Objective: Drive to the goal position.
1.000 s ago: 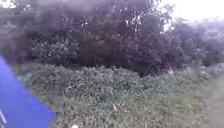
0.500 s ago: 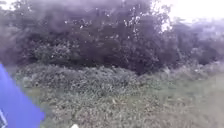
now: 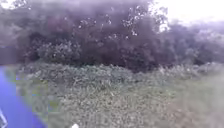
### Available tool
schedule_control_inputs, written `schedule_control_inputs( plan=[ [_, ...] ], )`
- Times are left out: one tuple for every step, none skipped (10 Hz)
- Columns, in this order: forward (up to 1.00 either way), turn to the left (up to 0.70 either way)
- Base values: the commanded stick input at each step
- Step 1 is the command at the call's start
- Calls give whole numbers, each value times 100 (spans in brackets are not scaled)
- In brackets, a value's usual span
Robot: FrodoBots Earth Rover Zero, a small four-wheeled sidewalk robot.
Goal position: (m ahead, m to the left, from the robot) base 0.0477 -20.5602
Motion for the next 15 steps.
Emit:
schedule_control_inputs(
  plan=[
    [0,0],
    [0,0],
    [0,0],
    [0,0],
    [0,0],
    [0,0],
    [0,0],
    [0,-7],
    [0,-32],
    [0,-70],
    [0,-70],
    [0,-70],
    [0,-70],
    [0,-70],
    [0,-70]
  ],
)
